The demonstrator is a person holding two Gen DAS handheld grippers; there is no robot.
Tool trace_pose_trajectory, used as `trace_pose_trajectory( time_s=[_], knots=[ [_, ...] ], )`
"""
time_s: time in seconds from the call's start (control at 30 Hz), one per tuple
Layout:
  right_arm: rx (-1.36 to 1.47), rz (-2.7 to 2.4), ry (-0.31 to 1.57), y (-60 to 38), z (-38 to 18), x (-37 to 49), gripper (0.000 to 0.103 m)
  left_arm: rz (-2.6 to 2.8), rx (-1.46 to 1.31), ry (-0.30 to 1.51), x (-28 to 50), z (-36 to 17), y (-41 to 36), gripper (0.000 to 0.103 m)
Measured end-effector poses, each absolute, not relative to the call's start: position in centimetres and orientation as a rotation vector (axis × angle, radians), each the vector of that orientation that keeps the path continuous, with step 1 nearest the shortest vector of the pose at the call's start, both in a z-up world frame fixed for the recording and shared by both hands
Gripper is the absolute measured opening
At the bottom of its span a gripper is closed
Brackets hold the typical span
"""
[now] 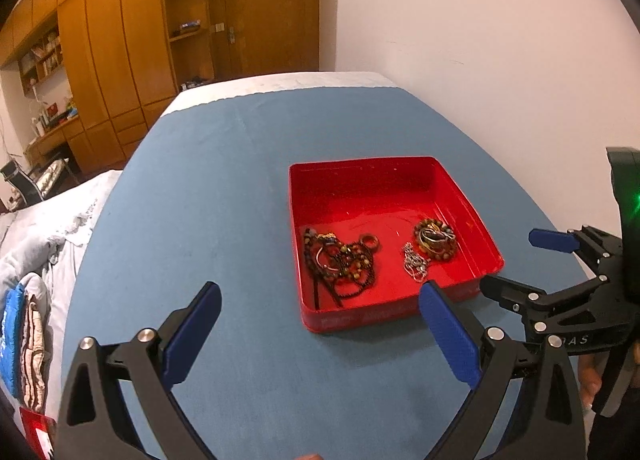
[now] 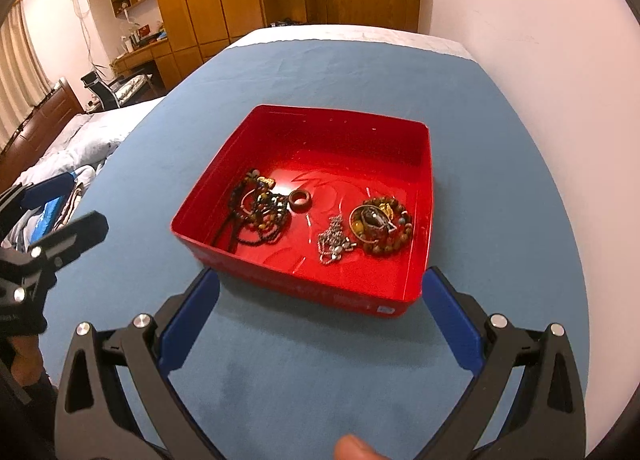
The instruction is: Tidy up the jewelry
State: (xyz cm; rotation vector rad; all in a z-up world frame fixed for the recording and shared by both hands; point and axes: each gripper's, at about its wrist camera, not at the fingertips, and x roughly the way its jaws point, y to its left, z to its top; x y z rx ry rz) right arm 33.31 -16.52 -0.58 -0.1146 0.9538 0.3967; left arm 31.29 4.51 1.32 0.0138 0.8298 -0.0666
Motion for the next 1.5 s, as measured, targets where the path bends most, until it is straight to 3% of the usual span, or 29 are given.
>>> trace_pose_trajectory(
  time_s=[1.5],
  knots=[
    [-0.107,0.388,0.971,-16.7,-2.3,36.0,0.100,-0.079,0.035,0.830,33.8,0.0,4.2,0.098]
  ],
)
